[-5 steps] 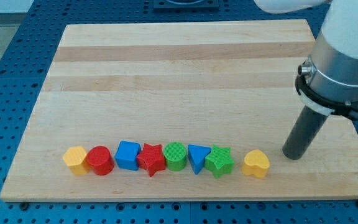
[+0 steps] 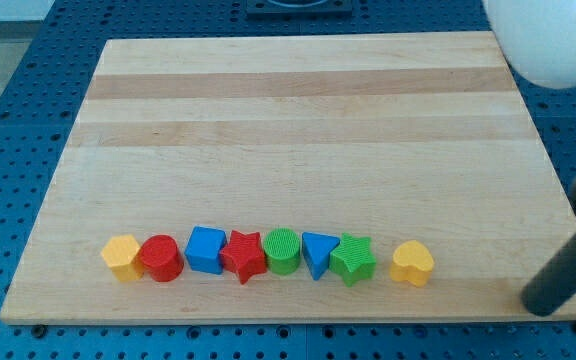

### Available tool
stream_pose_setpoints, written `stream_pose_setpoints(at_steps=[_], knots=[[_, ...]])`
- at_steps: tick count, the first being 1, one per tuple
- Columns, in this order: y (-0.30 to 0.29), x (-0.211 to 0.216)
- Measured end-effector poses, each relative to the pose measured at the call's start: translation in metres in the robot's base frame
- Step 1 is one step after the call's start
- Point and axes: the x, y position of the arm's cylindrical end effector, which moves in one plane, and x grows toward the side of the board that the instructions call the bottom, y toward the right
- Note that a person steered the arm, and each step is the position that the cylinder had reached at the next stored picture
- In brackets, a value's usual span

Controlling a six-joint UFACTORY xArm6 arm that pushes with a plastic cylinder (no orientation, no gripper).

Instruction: Move the blue triangle up a bit

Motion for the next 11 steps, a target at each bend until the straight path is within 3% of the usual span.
stream_pose_setpoints(at_steps=[5, 7, 9, 11], knots=[[-0.191, 0.000], [-0.194, 0.000], [-0.195, -0.047], [-0.190, -0.055]])
